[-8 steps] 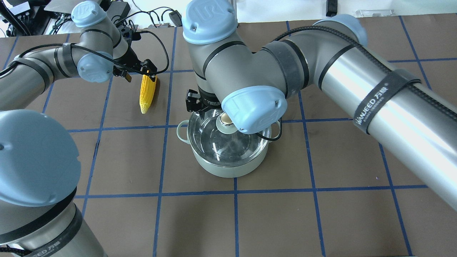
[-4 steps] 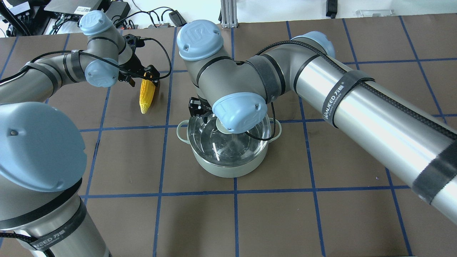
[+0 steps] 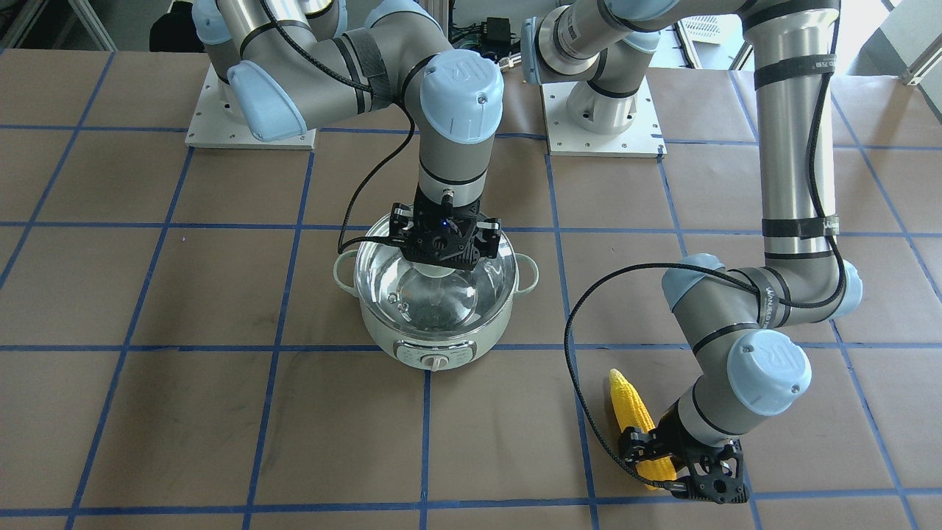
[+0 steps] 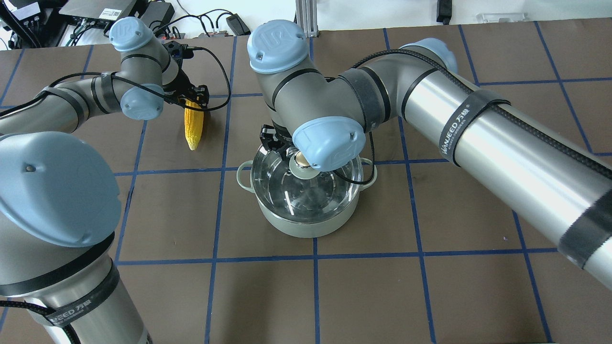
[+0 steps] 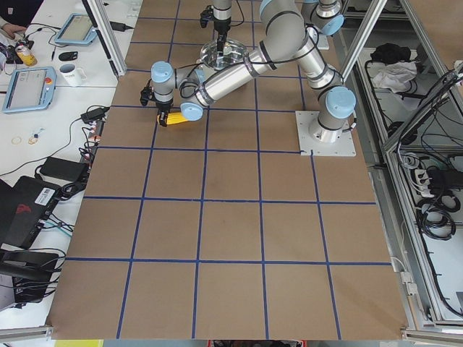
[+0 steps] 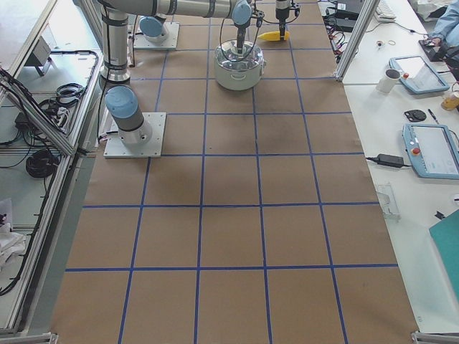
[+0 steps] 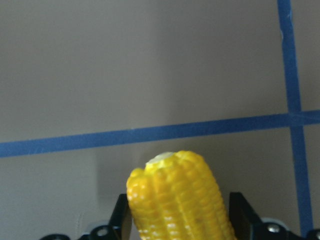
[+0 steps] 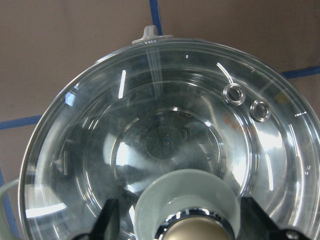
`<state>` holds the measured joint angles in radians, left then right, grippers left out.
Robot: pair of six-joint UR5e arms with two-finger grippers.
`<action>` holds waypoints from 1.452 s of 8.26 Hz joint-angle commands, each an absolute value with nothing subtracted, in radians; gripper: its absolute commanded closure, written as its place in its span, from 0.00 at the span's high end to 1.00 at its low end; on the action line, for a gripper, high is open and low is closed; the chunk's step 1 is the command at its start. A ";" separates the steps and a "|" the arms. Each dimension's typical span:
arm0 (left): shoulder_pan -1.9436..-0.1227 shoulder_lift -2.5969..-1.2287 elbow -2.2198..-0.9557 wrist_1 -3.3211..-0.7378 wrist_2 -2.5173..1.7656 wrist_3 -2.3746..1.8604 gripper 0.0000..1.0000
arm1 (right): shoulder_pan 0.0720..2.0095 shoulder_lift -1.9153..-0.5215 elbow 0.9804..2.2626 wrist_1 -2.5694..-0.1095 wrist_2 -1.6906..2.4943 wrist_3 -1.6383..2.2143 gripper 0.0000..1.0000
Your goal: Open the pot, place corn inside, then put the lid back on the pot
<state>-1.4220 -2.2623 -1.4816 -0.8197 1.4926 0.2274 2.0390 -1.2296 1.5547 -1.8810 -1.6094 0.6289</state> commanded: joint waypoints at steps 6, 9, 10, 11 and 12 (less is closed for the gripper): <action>-1.425 -2.073 -1.477 -1.046 1.676 0.222 0.00 | 2.014 -1.265 1.552 -1.867 -1.558 0.666 0.38; -1.459 -1.955 -1.477 -1.176 1.667 0.097 0.00 | 1.877 -1.457 1.539 -1.632 -1.552 0.509 0.36; -1.503 -1.912 -1.480 -1.208 1.623 0.024 0.00 | 1.811 -1.529 1.539 -1.544 -1.561 0.420 0.35; -1.564 -1.878 -1.480 -1.250 1.611 -0.038 0.00 | 1.736 -1.592 1.540 -1.437 -1.566 0.294 0.33; -1.630 -1.853 -1.482 -1.282 1.608 -0.075 0.00 | 1.656 -1.647 1.540 -1.381 -1.566 0.141 0.33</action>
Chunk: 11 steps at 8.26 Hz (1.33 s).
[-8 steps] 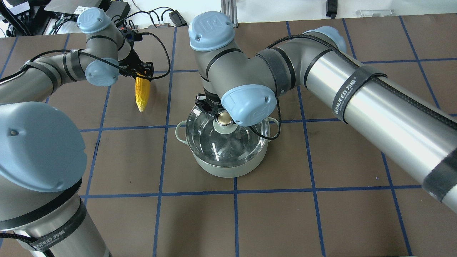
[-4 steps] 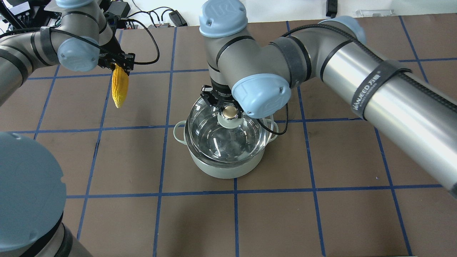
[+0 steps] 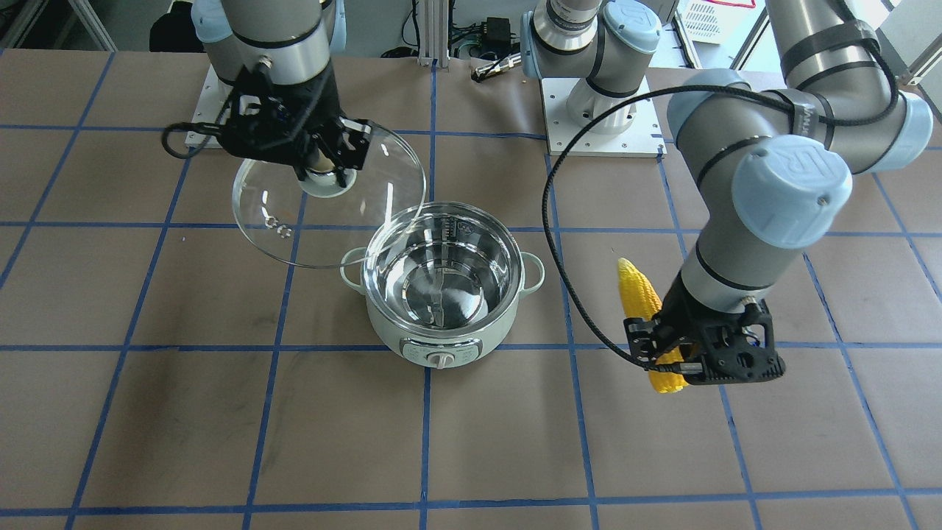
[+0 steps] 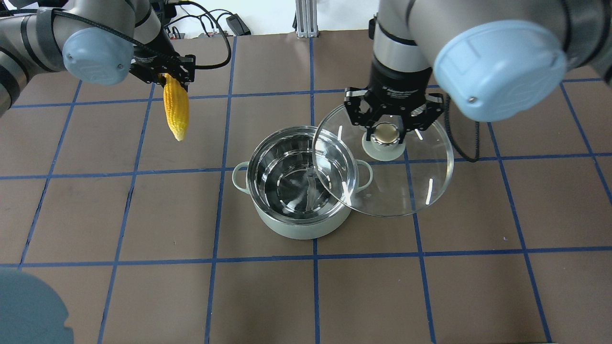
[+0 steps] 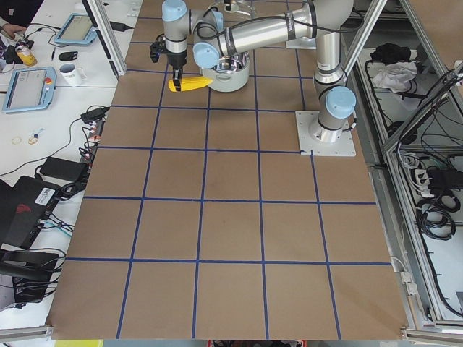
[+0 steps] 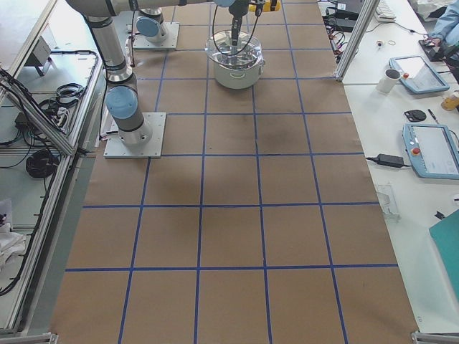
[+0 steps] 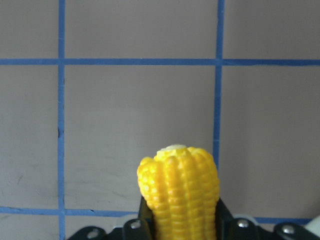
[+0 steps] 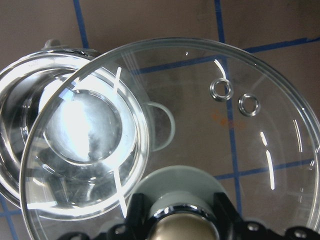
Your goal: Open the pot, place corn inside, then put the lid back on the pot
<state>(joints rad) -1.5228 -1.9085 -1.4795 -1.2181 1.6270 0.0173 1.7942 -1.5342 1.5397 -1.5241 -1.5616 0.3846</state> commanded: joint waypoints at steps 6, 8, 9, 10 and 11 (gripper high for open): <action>-1.911 -1.865 -1.537 -1.270 1.465 -0.227 0.00 | 1.572 -1.671 1.543 -1.348 -1.562 0.089 0.33; -1.917 -1.868 -1.600 -1.226 1.466 -0.215 0.00 | 1.572 -1.671 1.543 -1.350 -1.560 0.089 0.32; -1.917 -1.878 -1.611 -1.207 1.470 -0.175 0.00 | 1.572 -1.671 1.543 -1.350 -1.559 0.089 0.31; -1.924 -1.900 -1.612 -1.191 1.470 -0.163 0.00 | 1.571 -1.671 1.545 -1.348 -1.559 0.089 0.30; -1.933 -1.919 -1.614 -1.187 1.470 -0.161 0.00 | 1.571 -1.669 1.545 -1.350 -1.559 0.087 0.30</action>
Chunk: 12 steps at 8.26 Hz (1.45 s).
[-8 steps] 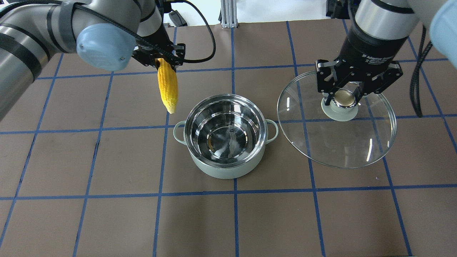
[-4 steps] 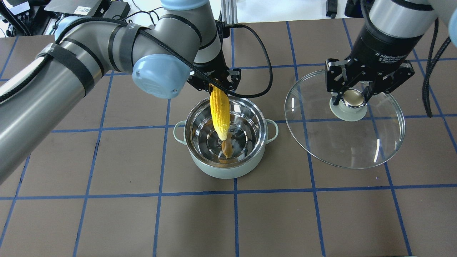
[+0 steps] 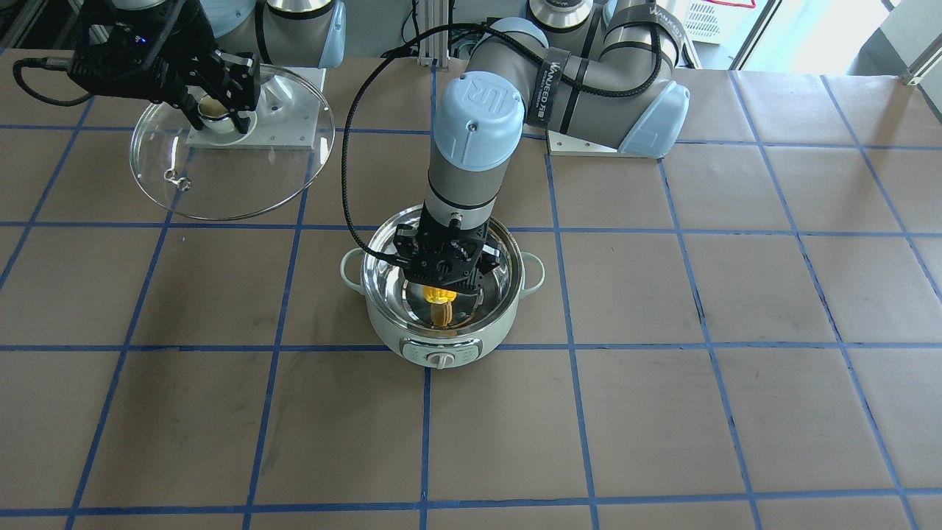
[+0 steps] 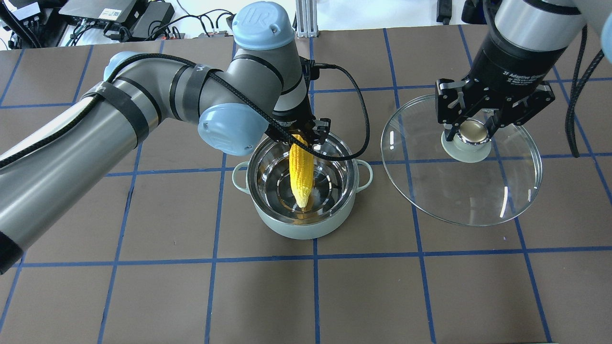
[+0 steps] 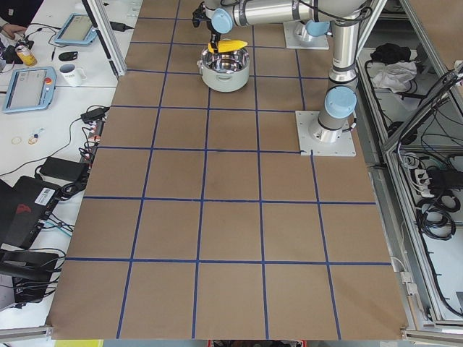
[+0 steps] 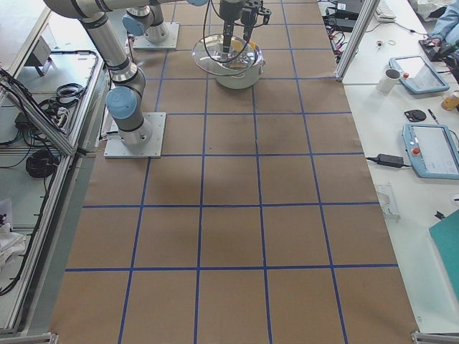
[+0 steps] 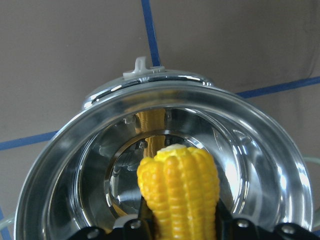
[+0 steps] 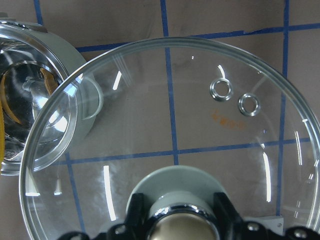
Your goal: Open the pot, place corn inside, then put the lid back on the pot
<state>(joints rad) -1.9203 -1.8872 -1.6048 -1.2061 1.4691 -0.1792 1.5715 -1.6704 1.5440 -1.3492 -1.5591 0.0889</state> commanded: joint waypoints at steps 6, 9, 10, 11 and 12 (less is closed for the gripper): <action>-1.944 -1.907 -1.605 -1.285 1.579 -0.189 1.00 | 1.572 -1.670 1.548 -1.348 -1.560 0.087 0.30; -1.912 -1.844 -1.569 -1.344 1.625 -0.189 1.00 | 1.571 -1.669 1.548 -1.348 -1.560 0.087 0.30; -1.872 -1.807 -1.540 -1.391 1.623 -0.189 1.00 | 1.571 -1.669 1.548 -1.348 -1.560 0.087 0.30; -1.820 -1.774 -1.502 -1.454 1.623 -0.189 1.00 | 1.572 -1.669 1.548 -1.348 -1.559 0.087 0.30; -1.749 -1.760 -1.459 -1.497 1.624 -0.183 1.00 | 1.572 -1.669 1.548 -1.348 -1.560 0.087 0.30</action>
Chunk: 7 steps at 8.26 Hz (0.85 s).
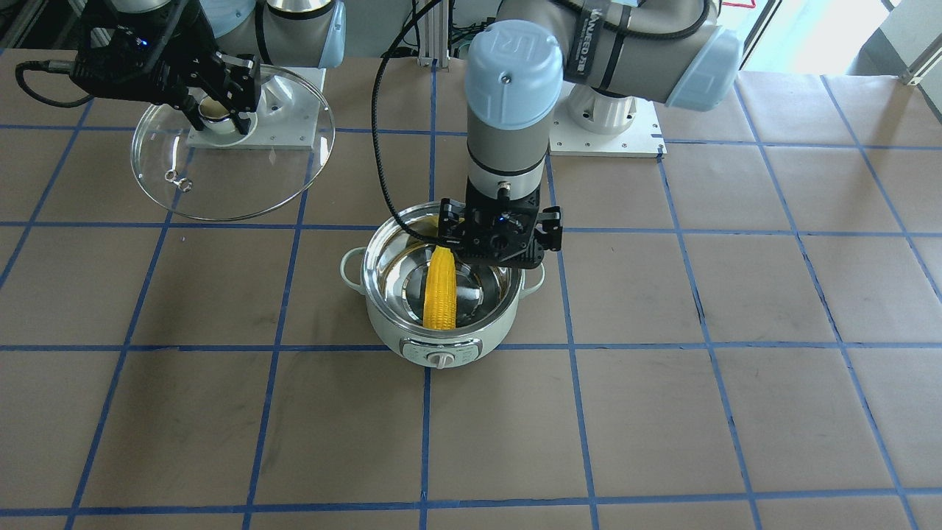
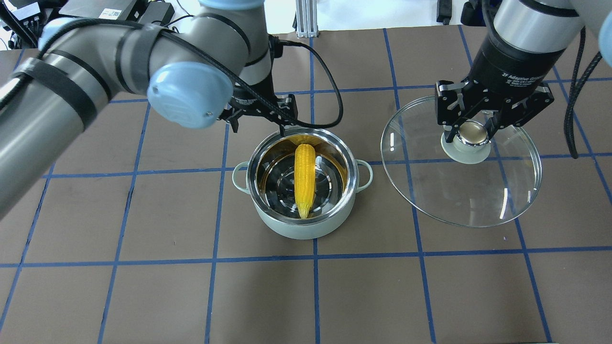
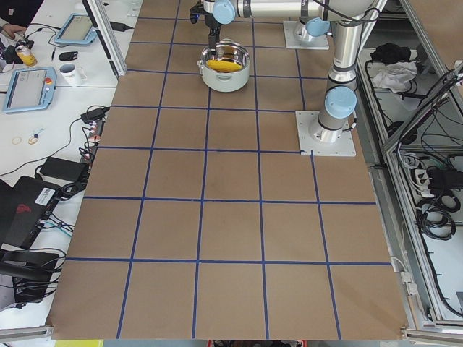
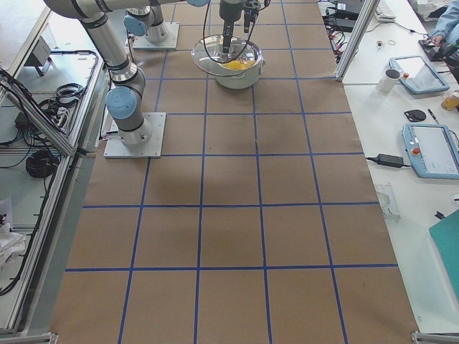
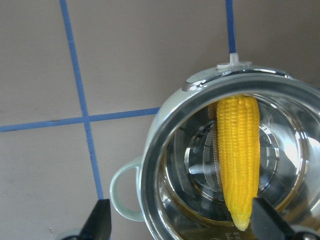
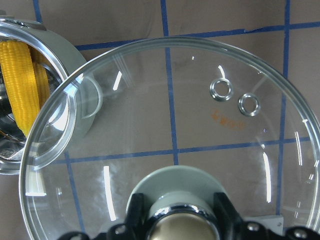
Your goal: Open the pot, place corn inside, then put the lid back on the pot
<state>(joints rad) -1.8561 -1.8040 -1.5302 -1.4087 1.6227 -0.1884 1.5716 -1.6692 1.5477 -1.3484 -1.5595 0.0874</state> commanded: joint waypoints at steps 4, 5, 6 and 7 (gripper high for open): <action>-1.527 -1.743 -1.387 -1.539 1.621 -0.085 1.00 | 1.578 -1.664 1.551 -1.354 -1.555 0.109 0.30; -1.528 -1.723 -1.387 -1.539 1.626 -0.019 1.00 | 1.583 -1.660 1.551 -1.359 -1.546 0.130 0.30; -1.525 -1.703 -1.388 -1.539 1.623 -0.017 1.00 | 1.609 -1.646 1.551 -1.385 -1.542 0.185 0.29; -1.525 -1.697 -1.388 -1.539 1.628 -0.017 1.00 | 1.684 -1.617 1.551 -1.414 -1.555 0.228 0.29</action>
